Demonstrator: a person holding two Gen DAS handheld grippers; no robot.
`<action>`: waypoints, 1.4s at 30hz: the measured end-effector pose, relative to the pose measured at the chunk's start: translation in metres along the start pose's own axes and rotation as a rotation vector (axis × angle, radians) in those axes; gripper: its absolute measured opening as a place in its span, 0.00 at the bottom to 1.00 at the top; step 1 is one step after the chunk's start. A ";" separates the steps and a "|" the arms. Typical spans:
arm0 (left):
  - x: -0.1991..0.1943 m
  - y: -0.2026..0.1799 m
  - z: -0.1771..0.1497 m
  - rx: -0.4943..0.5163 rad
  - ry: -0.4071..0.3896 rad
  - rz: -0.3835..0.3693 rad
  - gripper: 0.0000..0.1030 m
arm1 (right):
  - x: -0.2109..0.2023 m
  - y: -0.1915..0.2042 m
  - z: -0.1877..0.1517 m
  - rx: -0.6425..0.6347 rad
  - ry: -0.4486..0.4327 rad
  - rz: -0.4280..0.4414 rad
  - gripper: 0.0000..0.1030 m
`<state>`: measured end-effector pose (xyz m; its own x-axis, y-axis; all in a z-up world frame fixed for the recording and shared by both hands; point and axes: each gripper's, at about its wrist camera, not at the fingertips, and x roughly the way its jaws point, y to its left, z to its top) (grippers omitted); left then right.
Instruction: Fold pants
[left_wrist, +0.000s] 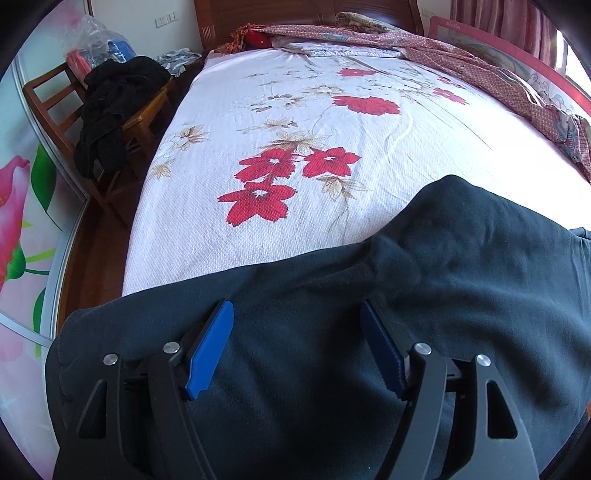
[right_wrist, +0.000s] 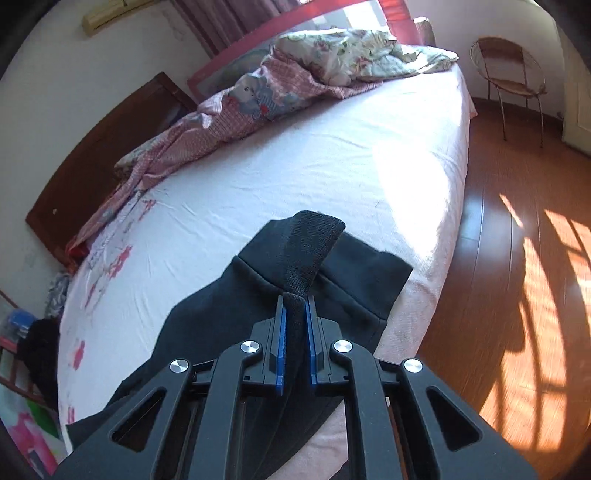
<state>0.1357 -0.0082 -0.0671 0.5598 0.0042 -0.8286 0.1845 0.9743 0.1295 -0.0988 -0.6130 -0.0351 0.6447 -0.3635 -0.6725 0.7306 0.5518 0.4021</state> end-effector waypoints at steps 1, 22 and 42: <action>0.000 0.000 0.000 0.000 -0.001 0.001 0.70 | 0.005 -0.015 -0.002 0.035 0.024 -0.021 0.08; 0.001 0.001 -0.002 -0.011 -0.020 -0.007 0.72 | 0.047 0.251 -0.107 -1.099 0.349 0.336 0.58; 0.000 0.002 0.000 -0.021 -0.022 -0.049 0.81 | 0.034 0.263 -0.105 -1.076 0.242 0.298 0.10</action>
<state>0.1360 -0.0059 -0.0670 0.5679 -0.0488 -0.8217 0.1953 0.9777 0.0769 0.0916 -0.4020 -0.0175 0.6143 -0.0205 -0.7888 -0.0911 0.9911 -0.0967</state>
